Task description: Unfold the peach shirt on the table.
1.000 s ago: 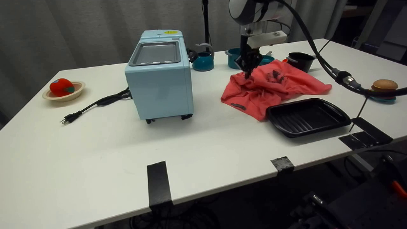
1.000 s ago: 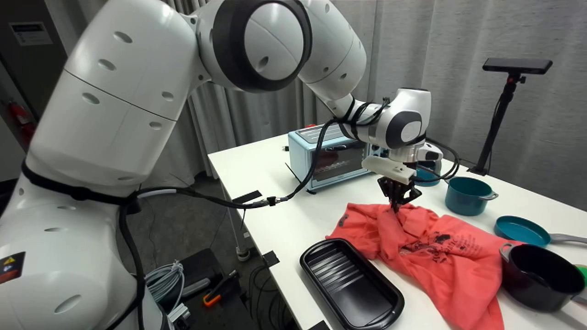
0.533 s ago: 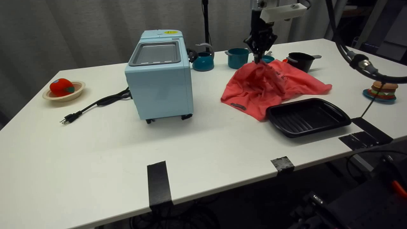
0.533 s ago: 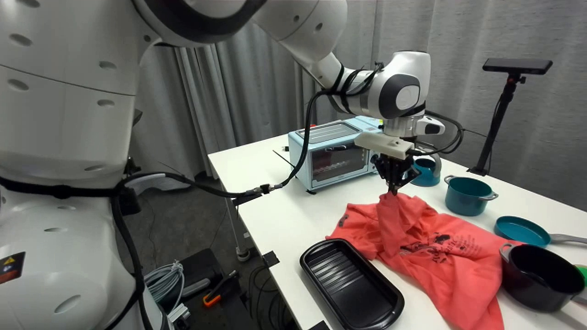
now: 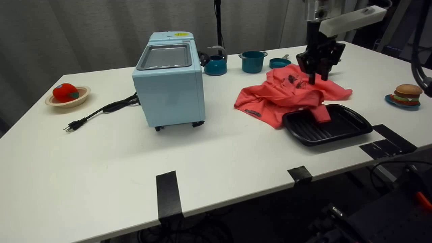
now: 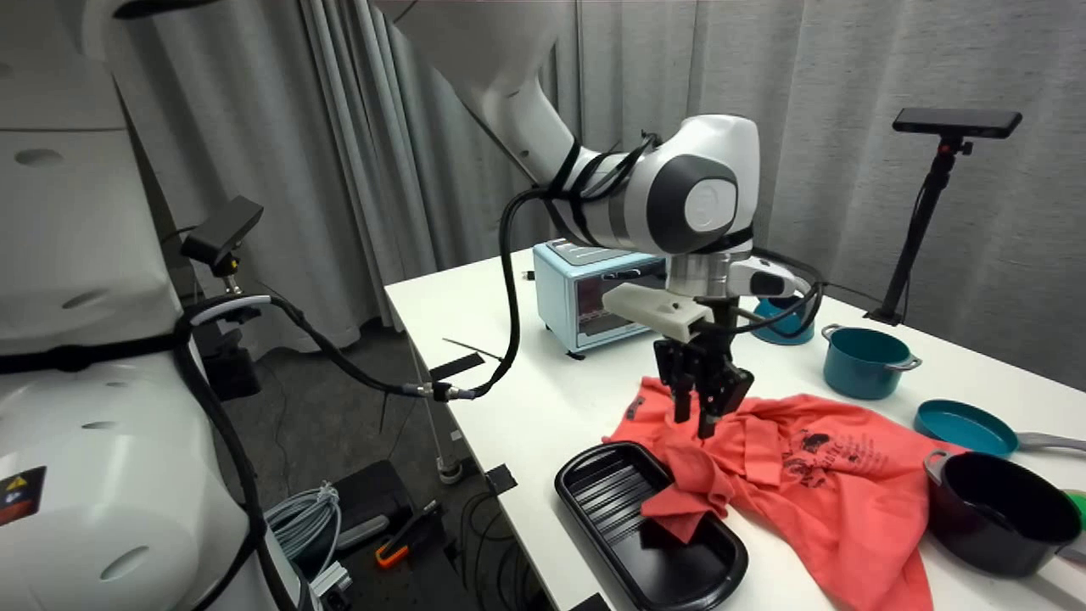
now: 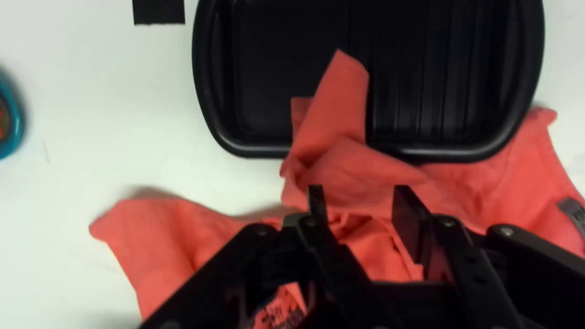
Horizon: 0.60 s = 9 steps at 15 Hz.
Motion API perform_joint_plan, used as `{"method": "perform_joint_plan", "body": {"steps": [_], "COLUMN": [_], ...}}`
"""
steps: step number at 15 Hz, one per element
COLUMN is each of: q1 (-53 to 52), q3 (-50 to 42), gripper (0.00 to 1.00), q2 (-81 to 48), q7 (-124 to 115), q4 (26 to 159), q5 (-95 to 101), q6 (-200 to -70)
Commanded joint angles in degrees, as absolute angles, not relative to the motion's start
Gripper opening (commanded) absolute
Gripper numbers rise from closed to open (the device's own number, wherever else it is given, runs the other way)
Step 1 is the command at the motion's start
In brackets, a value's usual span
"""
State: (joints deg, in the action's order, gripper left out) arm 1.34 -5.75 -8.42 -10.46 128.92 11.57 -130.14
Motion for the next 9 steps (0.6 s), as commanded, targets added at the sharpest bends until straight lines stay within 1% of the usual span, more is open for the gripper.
{"method": "perform_joint_plan", "body": {"steps": [1, 4, 5, 9], "q1": [1.3, 0.9, 1.5, 0.8], "q3": [-6.0, -5.1, -5.3, -4.2], "gripper": [0.75, 0.99, 1.0, 1.0], "q2": [-1.9, -1.9, -2.0, -3.3], "q7": [-16.0, -18.7, -16.1, -15.3], "q4": [141.1, 145.7, 141.7, 137.7], "q5": [16.2, 20.4, 20.5, 22.6], "q6": [-137.1, -145.1, -143.2, -147.0]}}
